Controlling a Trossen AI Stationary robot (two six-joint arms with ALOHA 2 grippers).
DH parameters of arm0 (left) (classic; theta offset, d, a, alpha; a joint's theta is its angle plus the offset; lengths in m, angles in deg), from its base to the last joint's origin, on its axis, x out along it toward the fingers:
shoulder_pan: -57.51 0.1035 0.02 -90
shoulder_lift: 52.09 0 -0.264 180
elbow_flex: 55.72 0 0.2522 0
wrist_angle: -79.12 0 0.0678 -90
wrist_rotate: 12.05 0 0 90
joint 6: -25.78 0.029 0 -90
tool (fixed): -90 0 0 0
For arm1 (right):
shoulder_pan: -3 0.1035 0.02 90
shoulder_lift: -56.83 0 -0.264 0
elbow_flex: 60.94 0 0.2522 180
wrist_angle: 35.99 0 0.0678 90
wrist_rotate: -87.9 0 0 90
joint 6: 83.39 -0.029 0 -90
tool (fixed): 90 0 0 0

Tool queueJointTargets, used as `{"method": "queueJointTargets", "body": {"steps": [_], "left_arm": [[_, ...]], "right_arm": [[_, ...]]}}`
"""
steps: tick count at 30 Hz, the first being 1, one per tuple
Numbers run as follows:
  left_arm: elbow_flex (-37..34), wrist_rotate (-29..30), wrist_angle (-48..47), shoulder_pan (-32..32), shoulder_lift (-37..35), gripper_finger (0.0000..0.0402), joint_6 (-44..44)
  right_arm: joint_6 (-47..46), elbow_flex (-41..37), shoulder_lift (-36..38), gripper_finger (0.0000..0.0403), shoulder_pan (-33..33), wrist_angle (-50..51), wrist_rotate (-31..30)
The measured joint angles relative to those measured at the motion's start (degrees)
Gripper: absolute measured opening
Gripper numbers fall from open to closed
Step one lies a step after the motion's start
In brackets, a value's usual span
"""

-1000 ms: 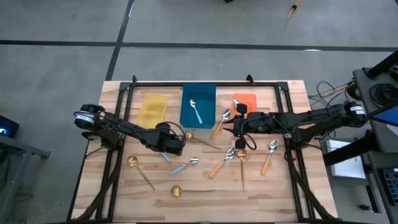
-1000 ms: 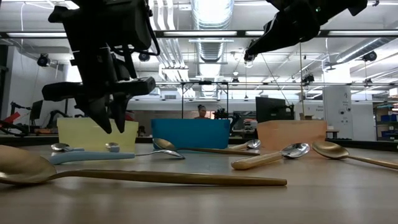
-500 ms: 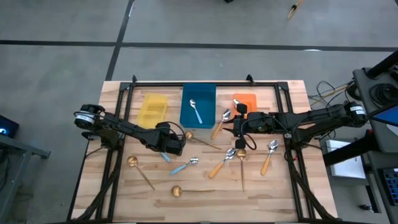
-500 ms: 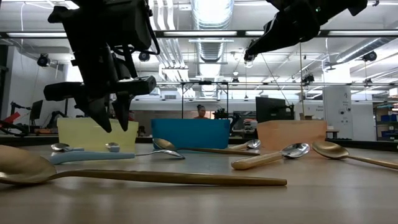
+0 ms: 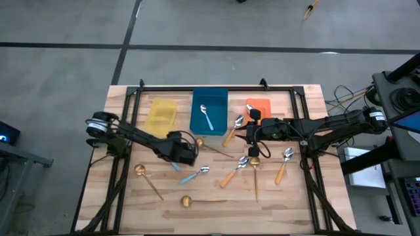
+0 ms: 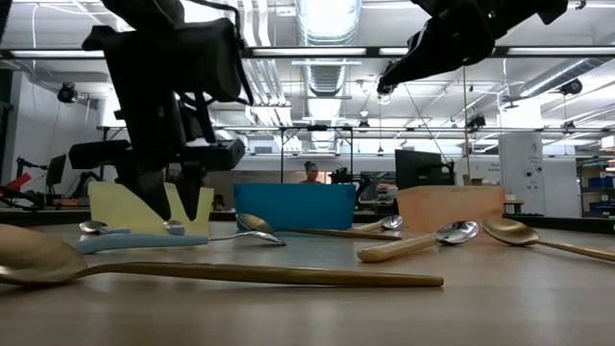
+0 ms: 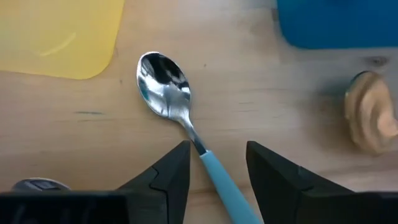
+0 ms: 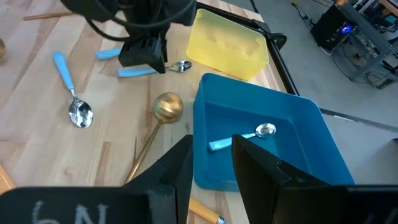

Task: Sort silverware by color (type)
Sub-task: Put the blue spoon into the blue bin

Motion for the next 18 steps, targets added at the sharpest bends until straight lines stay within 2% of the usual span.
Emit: {"method": "queueJointTargets", "body": {"steps": [10,18], "left_arm": [[2.09,-1.13,-0.82,-0.04,4.48,0.0138,-0.11],[2.3,-1.9,-0.83,-0.22,4.42,0.0105,-0.81]], "right_arm": [[-0.01,-0.02,-0.02,0.01,-0.26,-0.04,0.0],[-0.03,-0.04,-0.02,0.01,-0.35,-0.07,0.0]]}}
